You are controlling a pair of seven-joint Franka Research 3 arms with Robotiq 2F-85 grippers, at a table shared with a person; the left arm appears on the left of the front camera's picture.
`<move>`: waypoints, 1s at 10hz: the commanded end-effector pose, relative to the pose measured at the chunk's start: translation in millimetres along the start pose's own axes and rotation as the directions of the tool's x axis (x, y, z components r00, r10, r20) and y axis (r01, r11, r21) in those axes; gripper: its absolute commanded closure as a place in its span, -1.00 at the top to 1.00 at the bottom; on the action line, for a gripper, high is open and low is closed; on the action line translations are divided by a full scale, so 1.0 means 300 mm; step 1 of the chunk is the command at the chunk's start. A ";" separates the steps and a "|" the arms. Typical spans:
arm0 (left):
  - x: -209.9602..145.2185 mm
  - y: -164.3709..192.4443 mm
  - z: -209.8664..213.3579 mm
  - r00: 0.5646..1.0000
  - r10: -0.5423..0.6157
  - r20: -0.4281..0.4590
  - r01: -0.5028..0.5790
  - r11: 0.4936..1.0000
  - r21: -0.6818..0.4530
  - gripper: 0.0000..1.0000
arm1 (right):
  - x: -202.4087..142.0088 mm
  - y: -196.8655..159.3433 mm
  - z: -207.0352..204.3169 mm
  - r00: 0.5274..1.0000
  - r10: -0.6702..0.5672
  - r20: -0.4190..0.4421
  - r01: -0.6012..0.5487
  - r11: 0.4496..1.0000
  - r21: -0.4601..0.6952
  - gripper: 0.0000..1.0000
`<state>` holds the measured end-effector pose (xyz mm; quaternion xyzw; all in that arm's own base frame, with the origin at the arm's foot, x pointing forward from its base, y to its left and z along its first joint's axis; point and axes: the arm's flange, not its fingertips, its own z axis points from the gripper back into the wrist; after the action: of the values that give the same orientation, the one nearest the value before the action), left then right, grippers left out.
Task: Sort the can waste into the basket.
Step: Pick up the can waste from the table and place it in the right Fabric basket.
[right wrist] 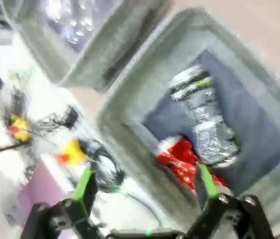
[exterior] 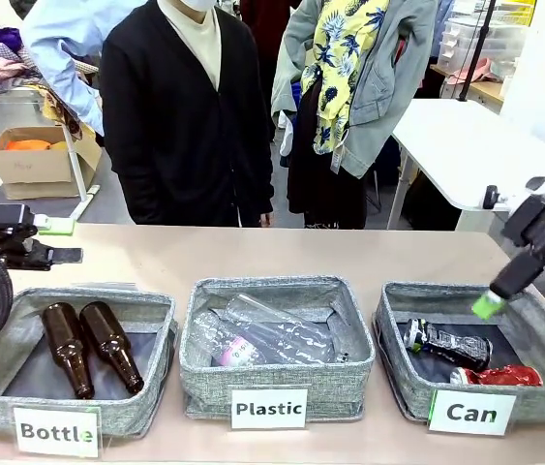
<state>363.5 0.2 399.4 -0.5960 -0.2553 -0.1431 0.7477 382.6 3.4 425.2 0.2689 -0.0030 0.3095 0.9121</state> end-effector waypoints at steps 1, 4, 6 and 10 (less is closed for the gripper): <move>-0.015 -0.013 0.006 1.000 -0.008 -0.011 0.008 1.000 -0.005 1.00 | 0.042 -0.034 0.059 0.806 -0.493 0.327 0.270 0.798 0.538 1.00; -0.015 -0.013 0.006 1.000 -0.008 -0.011 0.008 1.000 -0.005 1.00 | 0.115 -0.133 0.029 0.619 -0.712 0.332 0.170 0.533 0.829 1.00; -0.015 -0.013 0.006 1.000 -0.008 -0.011 0.008 1.000 -0.005 1.00 | 0.130 -0.183 0.000 0.414 -0.852 0.322 0.243 0.444 0.863 1.00; -0.015 -0.013 0.006 1.000 -0.008 -0.011 0.008 1.000 -0.005 1.00 | 0.084 -0.150 0.022 0.847 -0.483 0.221 0.265 0.746 0.611 1.00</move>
<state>363.4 0.6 399.3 -0.5961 -0.2554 -0.1427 0.7477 431.6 -9.7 409.4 0.5720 -0.0214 0.0301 0.8195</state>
